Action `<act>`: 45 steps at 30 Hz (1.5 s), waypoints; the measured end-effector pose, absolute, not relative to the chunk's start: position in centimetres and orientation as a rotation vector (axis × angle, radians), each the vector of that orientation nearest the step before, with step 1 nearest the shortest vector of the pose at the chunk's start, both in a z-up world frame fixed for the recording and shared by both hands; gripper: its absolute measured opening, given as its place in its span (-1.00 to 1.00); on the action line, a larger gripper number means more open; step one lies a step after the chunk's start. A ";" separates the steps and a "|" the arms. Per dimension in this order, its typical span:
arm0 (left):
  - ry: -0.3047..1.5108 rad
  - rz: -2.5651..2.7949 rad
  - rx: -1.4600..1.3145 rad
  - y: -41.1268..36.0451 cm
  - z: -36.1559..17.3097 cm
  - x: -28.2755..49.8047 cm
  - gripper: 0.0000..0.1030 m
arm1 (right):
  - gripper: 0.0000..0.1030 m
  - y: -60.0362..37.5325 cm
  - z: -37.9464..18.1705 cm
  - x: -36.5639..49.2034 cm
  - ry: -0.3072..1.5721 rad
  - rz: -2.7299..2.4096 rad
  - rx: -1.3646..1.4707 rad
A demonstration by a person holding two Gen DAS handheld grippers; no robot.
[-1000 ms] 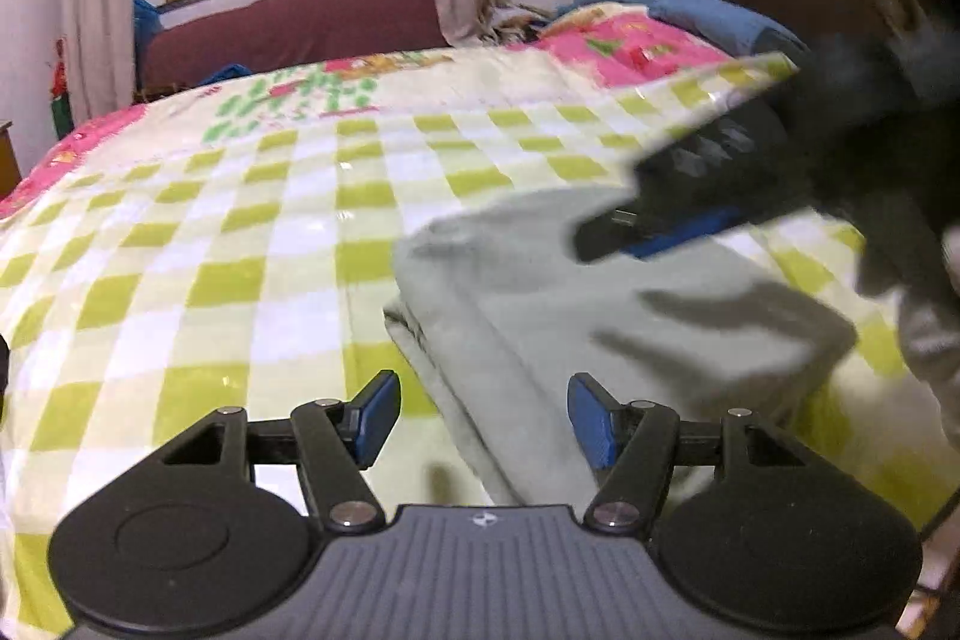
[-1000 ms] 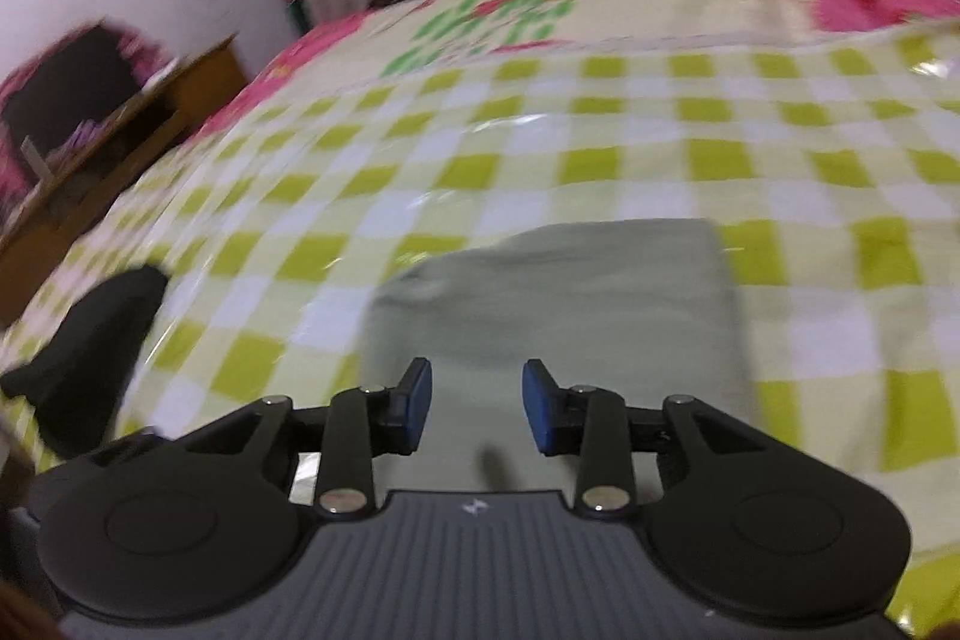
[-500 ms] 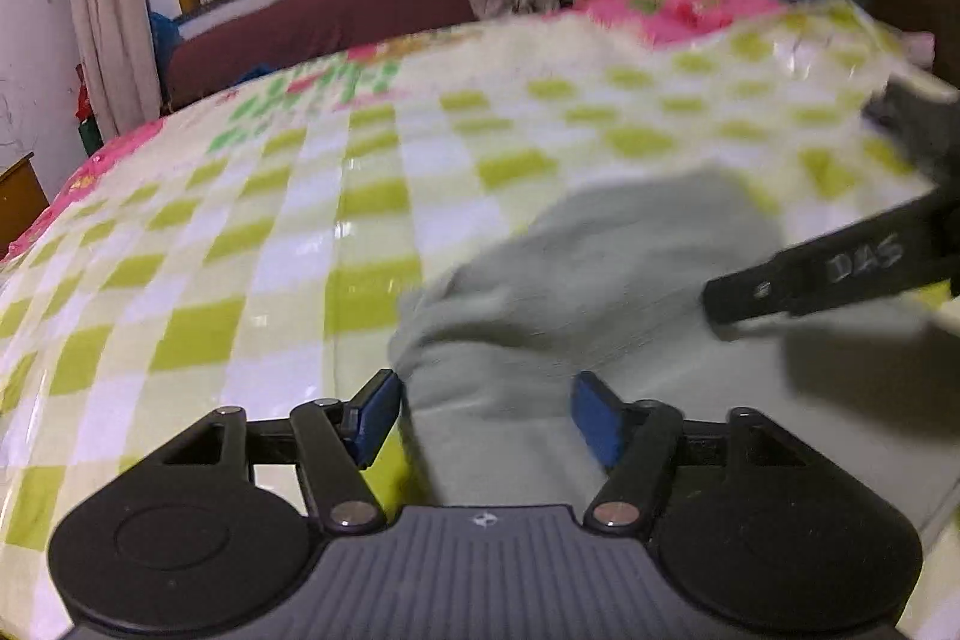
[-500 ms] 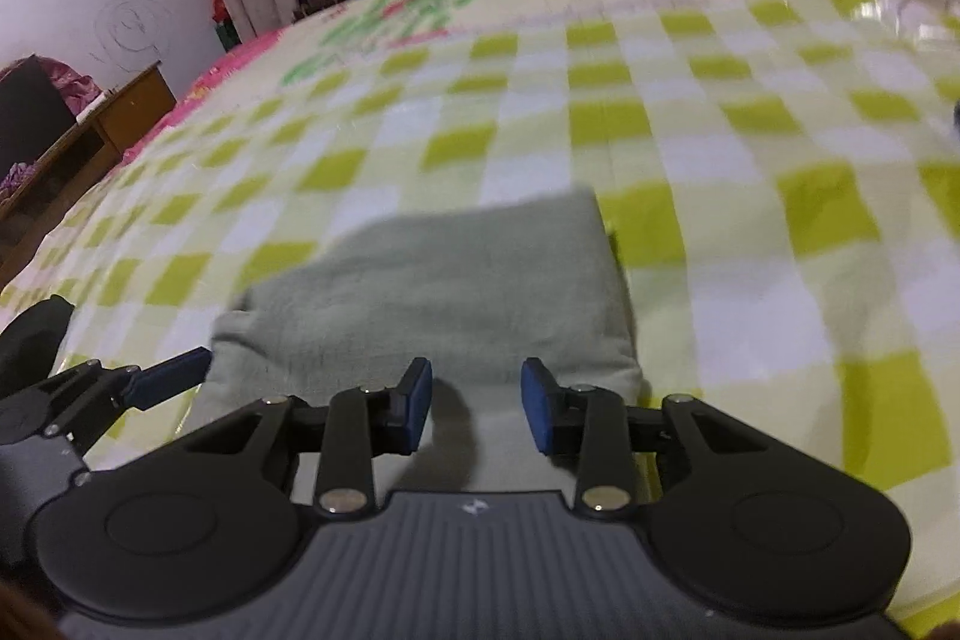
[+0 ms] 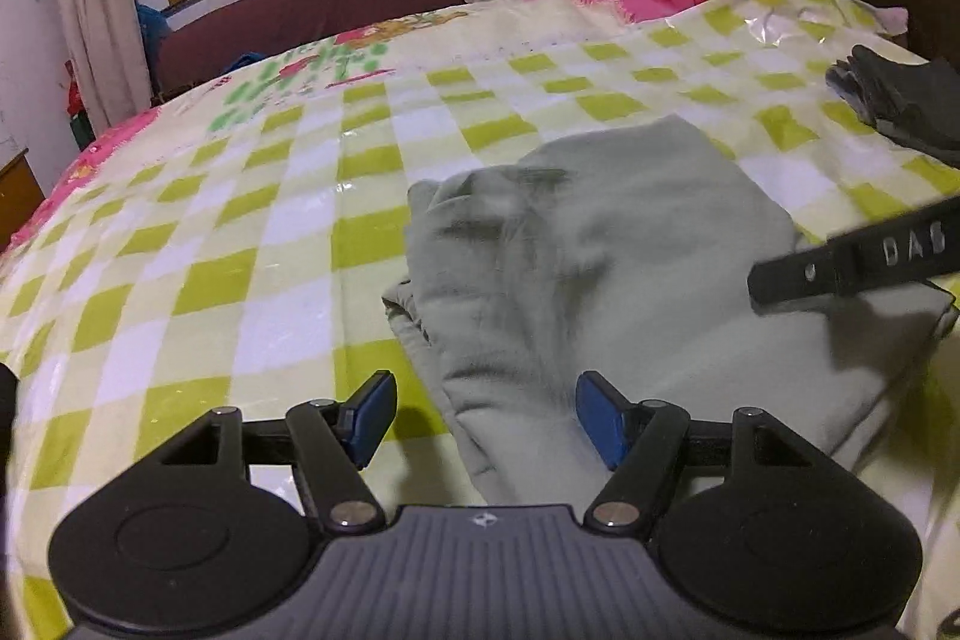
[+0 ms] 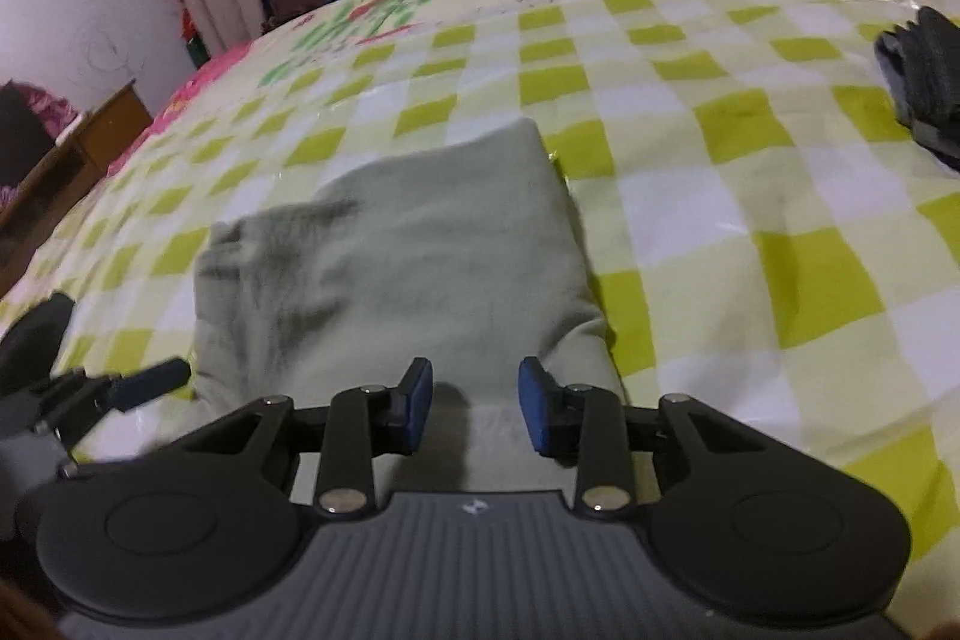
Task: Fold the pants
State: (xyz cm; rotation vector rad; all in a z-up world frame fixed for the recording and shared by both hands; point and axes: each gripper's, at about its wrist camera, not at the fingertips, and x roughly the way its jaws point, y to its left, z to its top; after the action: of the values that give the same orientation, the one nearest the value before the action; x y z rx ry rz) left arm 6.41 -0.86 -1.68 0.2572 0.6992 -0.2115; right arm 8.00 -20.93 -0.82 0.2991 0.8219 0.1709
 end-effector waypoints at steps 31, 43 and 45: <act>0.702 -0.206 0.259 0.1 0.8 -0.3 0.69 | -0.22 -17.1 1.0 -1.7 0.730 0.165 0.236; 0.690 -0.200 0.257 0.1 0.8 -0.5 0.71 | -0.19 -16.9 0.7 -1.7 0.736 0.175 0.234; 0.690 -0.200 0.256 0.1 0.8 -0.5 0.72 | -0.18 -16.8 0.7 -1.8 0.737 0.177 0.232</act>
State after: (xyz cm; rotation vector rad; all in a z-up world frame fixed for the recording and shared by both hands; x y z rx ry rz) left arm -0.54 0.11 0.75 0.2558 0.6897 -0.1996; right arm -1.76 -16.82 0.68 0.2324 0.7370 0.1768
